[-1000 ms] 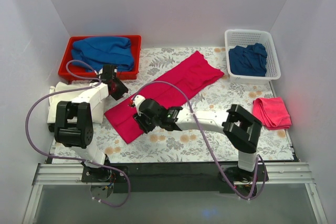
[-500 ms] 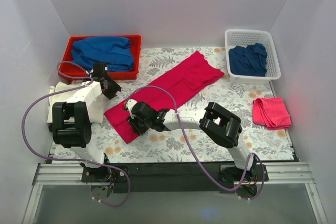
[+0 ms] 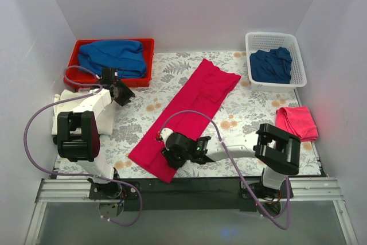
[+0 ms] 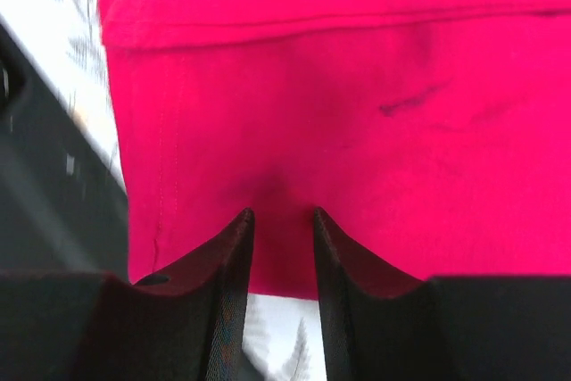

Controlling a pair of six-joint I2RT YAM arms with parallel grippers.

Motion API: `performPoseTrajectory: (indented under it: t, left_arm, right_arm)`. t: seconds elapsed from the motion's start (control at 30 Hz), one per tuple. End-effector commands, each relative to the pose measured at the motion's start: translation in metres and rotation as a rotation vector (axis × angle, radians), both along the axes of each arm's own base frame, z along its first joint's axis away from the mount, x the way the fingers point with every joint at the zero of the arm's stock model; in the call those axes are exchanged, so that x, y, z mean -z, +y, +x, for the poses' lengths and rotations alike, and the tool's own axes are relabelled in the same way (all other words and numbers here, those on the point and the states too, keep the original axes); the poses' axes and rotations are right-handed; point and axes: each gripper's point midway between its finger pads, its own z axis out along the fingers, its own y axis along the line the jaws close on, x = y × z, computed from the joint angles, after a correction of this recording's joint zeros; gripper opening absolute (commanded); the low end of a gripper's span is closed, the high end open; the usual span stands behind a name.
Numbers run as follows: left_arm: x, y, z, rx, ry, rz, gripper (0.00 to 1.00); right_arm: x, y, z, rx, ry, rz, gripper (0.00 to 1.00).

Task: Fold and stack the t-shirts
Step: Rotate the tshirt 90 degrees

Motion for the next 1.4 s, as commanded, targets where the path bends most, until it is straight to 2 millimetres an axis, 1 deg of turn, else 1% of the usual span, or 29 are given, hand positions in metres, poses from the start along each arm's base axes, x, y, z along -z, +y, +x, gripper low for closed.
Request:
performPoseTrajectory:
  t: [0.0,0.03,0.1,0.13,0.17,0.2,0.23,0.27,0.3,0.33,0.37,0.4,0.43,0.47,0.5,0.53,0.57,0.6,0.8,0.83,0.87,0.9,1.0,1.03,1.07,1.1,1.17,1.2,1.37]
  left_arm:
    - [-0.023,-0.023,0.019,0.104,-0.115,-0.042,0.32]
    - [-0.024,-0.036,0.022,0.148,-0.132,-0.040,0.32]
    - [-0.029,-0.055,0.030,0.212,-0.156,-0.040,0.33]
    - [-0.030,-0.077,0.030,0.272,-0.163,-0.038,0.33]
    - [-0.015,-0.090,0.033,0.316,-0.137,-0.023,0.32]
    - [-0.027,-0.123,0.039,0.398,-0.174,-0.026,0.33]
    - [-0.025,-0.140,0.042,0.447,-0.178,-0.018,0.33]
    - [-0.005,-0.156,0.045,0.489,-0.142,-0.002,0.33]
    - [-0.002,-0.187,0.040,0.563,-0.144,0.002,0.33]
    - [-0.014,-0.208,0.053,0.598,-0.186,0.003,0.33]
    - [-0.011,-0.223,0.055,0.624,-0.188,0.009,0.33]
    - [0.011,-0.246,0.050,0.670,-0.153,0.012,0.34]
    - [-0.002,-0.263,0.061,0.688,-0.193,-0.001,0.35]
    - [0.003,-0.273,0.062,0.700,-0.186,-0.006,0.35]
    - [0.007,-0.281,0.064,0.707,-0.182,-0.009,0.35]
    - [0.020,-0.293,0.061,0.724,-0.162,-0.017,0.36]
    - [0.017,-0.301,0.065,0.725,-0.180,-0.019,0.37]
    - [0.019,-0.310,0.063,0.735,-0.184,-0.021,0.38]
    - [0.026,-0.355,0.059,0.819,-0.247,-0.036,0.41]
    - [0.028,-0.358,0.059,0.822,-0.245,-0.031,0.42]
    - [0.042,-0.360,0.058,0.825,-0.219,-0.025,0.42]
    - [0.039,-0.362,0.064,0.807,-0.230,-0.007,0.42]
    - [0.063,-0.353,0.065,0.747,-0.160,0.042,0.43]
    - [0.068,-0.341,0.074,0.684,-0.148,0.106,0.43]
    - [0.072,-0.335,0.077,0.653,-0.135,0.135,0.43]
    - [0.083,-0.326,0.080,0.583,-0.103,0.161,0.43]
    - [0.087,-0.304,0.088,0.472,-0.069,0.247,0.43]
    - [0.094,-0.295,0.091,0.406,-0.042,0.260,0.43]
    - [0.103,-0.251,0.103,0.218,0.009,0.320,0.44]
  right_arm:
    - [0.025,-0.058,-0.036,0.060,0.084,-0.174,0.38]
    - [0.026,-0.073,-0.044,0.066,0.094,-0.202,0.38]
    - [0.026,-0.088,-0.048,0.092,0.090,-0.225,0.38]
    - [0.024,-0.100,-0.051,0.121,0.090,-0.235,0.38]
    - [0.020,-0.105,-0.047,0.154,0.048,-0.237,0.38]
    - [0.009,-0.107,-0.044,0.183,0.032,-0.207,0.38]
    - [0.004,-0.113,-0.044,0.219,0.027,-0.203,0.38]
    - [-0.004,-0.115,-0.032,0.279,-0.022,-0.181,0.38]
    - [-0.024,-0.114,-0.027,0.317,-0.043,-0.114,0.38]
    - [-0.034,-0.118,-0.024,0.351,-0.061,-0.086,0.38]
    - [-0.040,-0.123,-0.017,0.424,-0.081,-0.048,0.39]
    - [-0.061,-0.124,-0.013,0.460,-0.086,0.038,0.39]
    - [-0.067,-0.130,-0.010,0.496,-0.088,0.067,0.40]
    - [-0.072,-0.139,-0.002,0.573,-0.108,0.106,0.40]
    - [-0.077,-0.145,0.001,0.603,-0.109,0.140,0.41]
    - [-0.093,-0.149,0.002,0.617,-0.104,0.212,0.41]
    - [-0.098,-0.153,0.004,0.630,-0.109,0.238,0.41]
    - [-0.106,-0.160,0.008,0.660,-0.118,0.281,0.41]
    - [-0.117,-0.188,0.018,0.753,-0.159,0.292,0.41]
    - [-0.116,-0.192,0.019,0.760,-0.166,0.280,0.41]
    - [-0.117,-0.194,0.020,0.768,-0.168,0.279,0.41]
    - [-0.116,-0.197,0.020,0.773,-0.173,0.272,0.41]
    - [-0.115,-0.199,0.021,0.785,-0.171,0.277,0.41]
    - [-0.115,-0.200,0.021,0.789,-0.171,0.280,0.41]
    - [-0.114,-0.201,0.021,0.796,-0.168,0.281,0.41]
    - [-0.114,-0.202,0.021,0.799,-0.168,0.286,0.41]
    - [-0.113,-0.204,0.021,0.803,-0.166,0.285,0.42]
    - [-0.113,-0.204,0.021,0.805,-0.167,0.287,0.41]
    - [-0.109,-0.205,0.022,0.808,-0.176,0.269,0.41]
